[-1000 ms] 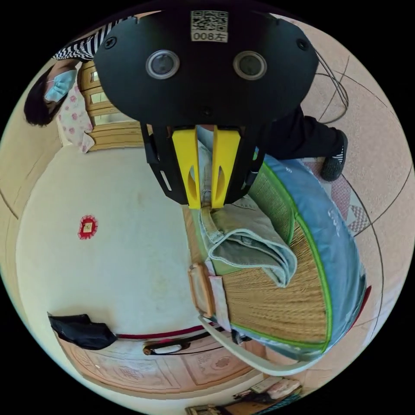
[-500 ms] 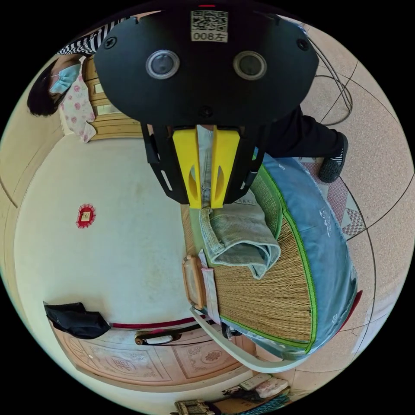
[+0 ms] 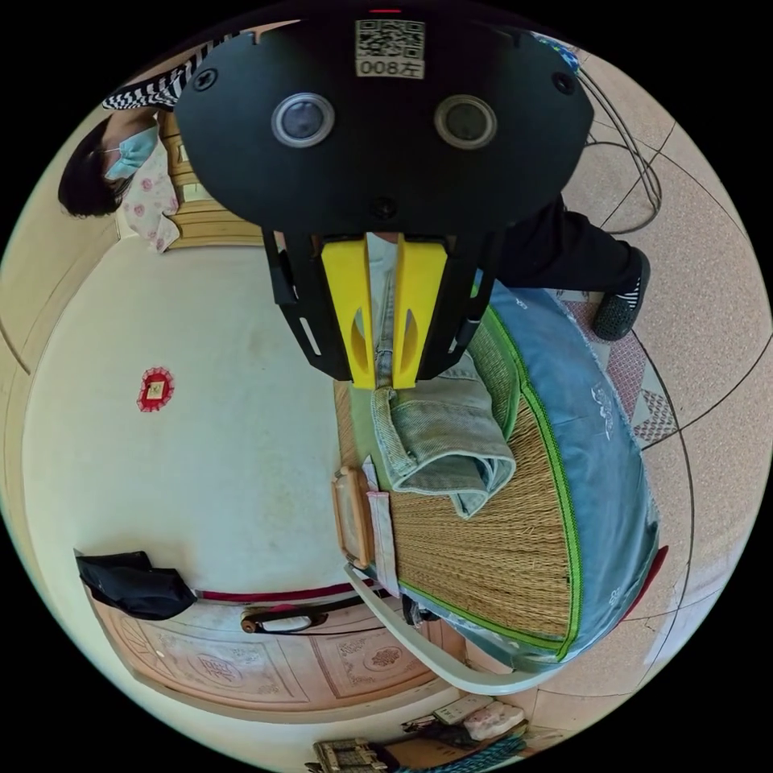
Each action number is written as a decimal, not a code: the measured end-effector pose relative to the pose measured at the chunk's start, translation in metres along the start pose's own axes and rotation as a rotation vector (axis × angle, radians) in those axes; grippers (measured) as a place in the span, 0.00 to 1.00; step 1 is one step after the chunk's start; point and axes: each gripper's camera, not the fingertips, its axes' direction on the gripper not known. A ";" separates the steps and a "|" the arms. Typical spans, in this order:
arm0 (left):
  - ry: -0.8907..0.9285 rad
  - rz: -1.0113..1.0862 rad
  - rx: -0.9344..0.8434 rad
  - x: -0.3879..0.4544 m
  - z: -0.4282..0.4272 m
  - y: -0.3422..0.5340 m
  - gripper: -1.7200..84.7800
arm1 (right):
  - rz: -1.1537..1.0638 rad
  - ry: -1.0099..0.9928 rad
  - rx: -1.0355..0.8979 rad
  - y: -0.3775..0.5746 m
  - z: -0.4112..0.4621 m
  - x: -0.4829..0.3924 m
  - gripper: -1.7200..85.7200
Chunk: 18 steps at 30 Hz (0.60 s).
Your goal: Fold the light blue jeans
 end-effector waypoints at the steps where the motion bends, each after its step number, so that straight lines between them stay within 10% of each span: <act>1: -0.006 0.003 -0.005 0.004 0.003 -0.001 0.06 | -0.085 0.087 -0.027 -0.025 0.009 -0.022 0.10; 18: -0.065 0.063 -0.075 0.058 0.064 -0.027 0.06 | -0.614 0.369 -0.383 -0.132 0.104 -0.152 0.11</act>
